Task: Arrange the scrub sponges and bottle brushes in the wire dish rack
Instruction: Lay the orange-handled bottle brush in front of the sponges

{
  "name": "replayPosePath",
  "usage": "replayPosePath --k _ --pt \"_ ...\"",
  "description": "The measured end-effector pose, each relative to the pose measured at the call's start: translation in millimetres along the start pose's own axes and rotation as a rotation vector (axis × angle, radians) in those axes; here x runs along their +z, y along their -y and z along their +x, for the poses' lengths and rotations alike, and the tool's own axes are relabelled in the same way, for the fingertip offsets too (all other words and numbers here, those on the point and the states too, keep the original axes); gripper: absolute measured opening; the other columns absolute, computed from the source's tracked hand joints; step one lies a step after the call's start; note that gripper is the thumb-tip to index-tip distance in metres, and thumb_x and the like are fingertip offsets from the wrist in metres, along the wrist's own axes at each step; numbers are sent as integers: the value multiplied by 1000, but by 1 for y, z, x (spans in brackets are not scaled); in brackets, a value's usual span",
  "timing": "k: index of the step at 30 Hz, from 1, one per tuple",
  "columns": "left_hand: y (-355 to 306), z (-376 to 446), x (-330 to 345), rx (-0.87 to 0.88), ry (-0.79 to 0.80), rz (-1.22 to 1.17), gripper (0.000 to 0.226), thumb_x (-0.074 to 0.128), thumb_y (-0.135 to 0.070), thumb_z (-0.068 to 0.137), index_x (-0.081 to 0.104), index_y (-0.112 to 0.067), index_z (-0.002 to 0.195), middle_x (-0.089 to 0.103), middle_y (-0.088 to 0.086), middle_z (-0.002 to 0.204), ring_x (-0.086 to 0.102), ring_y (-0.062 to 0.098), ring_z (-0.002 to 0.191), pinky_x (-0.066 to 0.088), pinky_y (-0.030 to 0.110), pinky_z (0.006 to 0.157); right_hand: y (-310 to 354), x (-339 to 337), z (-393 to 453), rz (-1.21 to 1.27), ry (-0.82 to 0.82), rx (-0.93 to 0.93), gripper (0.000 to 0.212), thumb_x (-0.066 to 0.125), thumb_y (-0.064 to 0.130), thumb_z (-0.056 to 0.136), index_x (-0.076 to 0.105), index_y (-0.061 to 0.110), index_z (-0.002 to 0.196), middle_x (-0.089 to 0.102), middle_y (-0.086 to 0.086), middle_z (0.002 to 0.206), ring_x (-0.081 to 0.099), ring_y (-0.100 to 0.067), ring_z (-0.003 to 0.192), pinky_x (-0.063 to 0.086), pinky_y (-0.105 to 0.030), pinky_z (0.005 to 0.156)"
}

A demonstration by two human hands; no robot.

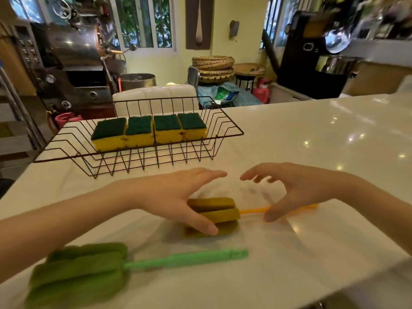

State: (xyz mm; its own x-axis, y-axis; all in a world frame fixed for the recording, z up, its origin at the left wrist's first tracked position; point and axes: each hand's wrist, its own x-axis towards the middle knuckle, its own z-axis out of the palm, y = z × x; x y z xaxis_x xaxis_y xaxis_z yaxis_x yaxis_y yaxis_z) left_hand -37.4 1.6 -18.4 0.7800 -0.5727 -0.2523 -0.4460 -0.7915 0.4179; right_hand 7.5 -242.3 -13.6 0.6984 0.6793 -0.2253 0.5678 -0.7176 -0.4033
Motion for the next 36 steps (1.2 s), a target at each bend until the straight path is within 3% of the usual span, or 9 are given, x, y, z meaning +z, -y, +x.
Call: replayPosePath --k 3,7,11,14,17,22,25,31,36 --pt "-1 3 3 -1 30 -7 88 64 -61 62 11 -49 131 28 -18 141 34 3 121 30 16 91 -4 5 -7 -56 33 37 64 78 35 63 48 33 120 53 9 115 50 -5 104 42 -28 92" --pt "-2 5 4 34 39 40 71 65 -58 66 31 -41 126 43 -14 127 43 6 107 37 11 82 -8 7 -10 -93 35 57 38 73 27 68 57 29 102 53 8 96 54 -11 91 46 -26 79" --pt "1 6 -1 8 33 28 61 64 -55 68 38 -41 121 50 -14 116 49 5 100 42 14 77 -5 4 -4 -53 67 49 13 66 21 72 61 32 78 63 2 81 59 -20 79 51 -44 73" --pt "5 6 -10 -27 18 45 58 64 -50 70 39 -41 121 49 -16 107 49 3 94 38 9 69 0 -2 3 -70 59 13 12 66 18 74 62 28 78 66 -3 79 60 -22 77 50 -41 72" --pt "10 1 -29 -51 -45 39 54 64 -45 72 39 -41 120 47 -20 101 48 1 90 38 11 69 6 -15 12 -92 -9 -30 11 67 20 75 62 28 81 63 3 76 56 -11 73 45 -27 67" --pt "26 -26 -73 -39 -254 -78 44 66 -44 68 48 -45 108 55 -17 107 53 6 97 45 19 78 22 -39 34 -128 -174 -123 10 64 29 78 59 35 84 61 11 80 55 -4 76 45 -20 66" --pt "38 -38 -92 -53 -367 -142 49 62 -50 58 53 -41 106 59 -14 105 56 8 95 48 22 78 32 -53 54 -153 -286 -181 10 63 30 79 59 35 87 60 15 83 54 -2 78 41 -14 62" --pt "77 -49 -113 -116 -528 -201 37 68 -38 68 55 -45 102 58 -18 103 55 -6 90 45 11 68 48 -72 106 -148 -377 -251 13 60 26 82 64 27 94 57 16 82 53 -7 78 38 -17 61" --pt "110 -51 -115 -203 -556 -171 38 68 -35 71 51 -45 103 54 -17 105 52 3 96 42 17 74 56 -72 149 -133 -349 -271 17 59 23 83 65 21 99 56 12 82 54 -7 78 38 -17 62"
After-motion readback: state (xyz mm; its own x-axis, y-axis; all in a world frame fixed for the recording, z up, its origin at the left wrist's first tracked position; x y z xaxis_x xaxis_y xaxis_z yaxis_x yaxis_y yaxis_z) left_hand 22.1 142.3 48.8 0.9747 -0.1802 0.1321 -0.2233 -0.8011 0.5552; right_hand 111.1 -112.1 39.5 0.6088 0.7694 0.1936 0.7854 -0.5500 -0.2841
